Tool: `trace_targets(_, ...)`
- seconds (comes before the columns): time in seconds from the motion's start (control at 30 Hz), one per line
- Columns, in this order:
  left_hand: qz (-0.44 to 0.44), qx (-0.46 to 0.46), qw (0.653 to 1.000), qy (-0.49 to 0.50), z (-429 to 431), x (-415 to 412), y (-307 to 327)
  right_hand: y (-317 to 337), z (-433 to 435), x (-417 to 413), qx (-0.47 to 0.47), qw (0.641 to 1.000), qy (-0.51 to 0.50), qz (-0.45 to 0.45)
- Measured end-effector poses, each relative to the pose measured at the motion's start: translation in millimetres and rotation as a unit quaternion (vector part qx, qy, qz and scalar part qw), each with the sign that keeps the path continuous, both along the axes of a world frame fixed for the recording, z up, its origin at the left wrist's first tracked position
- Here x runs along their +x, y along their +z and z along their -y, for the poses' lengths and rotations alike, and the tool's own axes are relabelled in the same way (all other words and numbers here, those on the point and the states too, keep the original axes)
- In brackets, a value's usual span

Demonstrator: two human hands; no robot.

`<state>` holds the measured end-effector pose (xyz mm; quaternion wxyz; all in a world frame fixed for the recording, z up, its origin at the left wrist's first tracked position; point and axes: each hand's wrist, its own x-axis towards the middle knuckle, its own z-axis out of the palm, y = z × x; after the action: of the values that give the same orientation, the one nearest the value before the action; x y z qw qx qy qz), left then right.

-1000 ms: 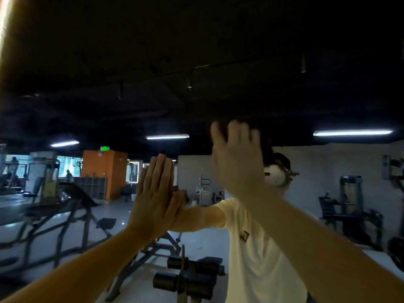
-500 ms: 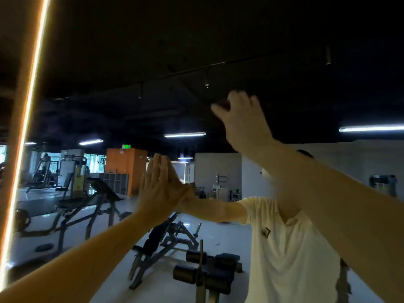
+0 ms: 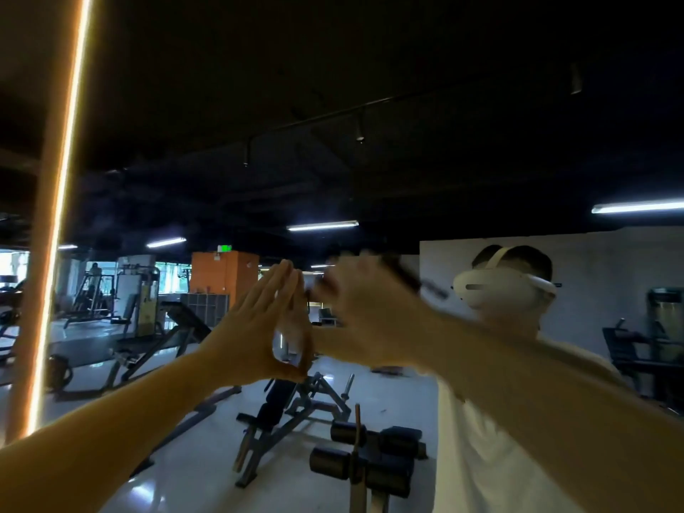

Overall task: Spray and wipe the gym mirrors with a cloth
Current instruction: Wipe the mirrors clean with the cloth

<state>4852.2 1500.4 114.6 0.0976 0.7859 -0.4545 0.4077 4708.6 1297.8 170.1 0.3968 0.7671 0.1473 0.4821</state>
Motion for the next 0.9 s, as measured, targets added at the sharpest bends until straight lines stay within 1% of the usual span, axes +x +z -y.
trace_targets(0.03,-0.002,0.0,1.0,0.002,0,0,0,39,2,0,0.029,0.996,-0.014,0.081)
trace_targets(0.07,-0.007,0.001,1.0,0.006,0,0,0,77,2,-1,0.077,0.985,-0.031,0.149)
trace_targets(0.1,-0.01,0.004,1.0,0.011,1,1,-1,107,1,-4,0.135,0.97,-0.051,0.195)
trace_targets(0.17,-0.007,0.005,1.0,0.011,3,6,-3,131,-8,-2,0.213,0.944,-0.075,0.239)
trace_targets(0.23,-0.004,-0.002,1.0,0.003,2,11,-1,120,-21,12,0.234,0.94,-0.073,0.237)
trace_targets(0.33,0.008,-0.02,1.0,0.012,1,14,-10,54,-38,35,0.173,0.969,-0.03,0.175)
trace_targets(0.37,-0.004,-0.035,0.999,0.024,-1,14,-17,26,-42,42,0.162,0.976,-0.006,0.143)
trace_targets(0.43,-0.066,-0.083,0.993,0.048,-5,14,-40,-33,-45,47,0.143,0.988,0.041,0.04)
trace_targets(0.5,-0.117,-0.105,0.986,0.058,-7,14,-59,-85,-45,43,0.077,0.994,0.033,-0.069)
trace_targets(0.53,-0.132,-0.101,0.984,0.055,-8,15,-64,-99,-42,38,0.05,0.993,0.029,-0.101)
trace_targets(0.6,-0.147,-0.088,0.984,0.049,-10,16,-63,-86,-35,30,0.011,0.993,0.014,-0.118)
trace_targets(0.63,-0.147,-0.08,0.985,0.05,-12,17,-61,-64,-31,26,0.024,0.995,0.009,-0.093)
trace_targets(0.67,-0.144,-0.069,0.986,0.051,-15,16,-58,-37,-29,18,0.066,0.997,0.013,-0.039)
trace_targets(0.7,-0.143,-0.06,0.987,0.049,-16,16,-57,-9,-21,13,0.113,0.993,0.007,0.037)
trace_targets(0.73,-0.146,-0.055,0.987,0.044,-18,15,-57,17,-13,7,0.155,0.981,0.005,0.12)
trace_targets(0.8,-0.149,-0.052,0.987,0.036,-19,11,-57,50,-3,-3,0.207,0.948,-0.052,0.236)
trace_targets(0.83,-0.145,-0.054,0.987,0.035,-18,10,-57,54,-5,-1,0.238,0.932,-0.071,0.263)
trace_targets(0.9,-0.139,-0.053,0.988,0.042,-18,11,-57,43,-21,11,0.286,0.915,-0.074,0.275)
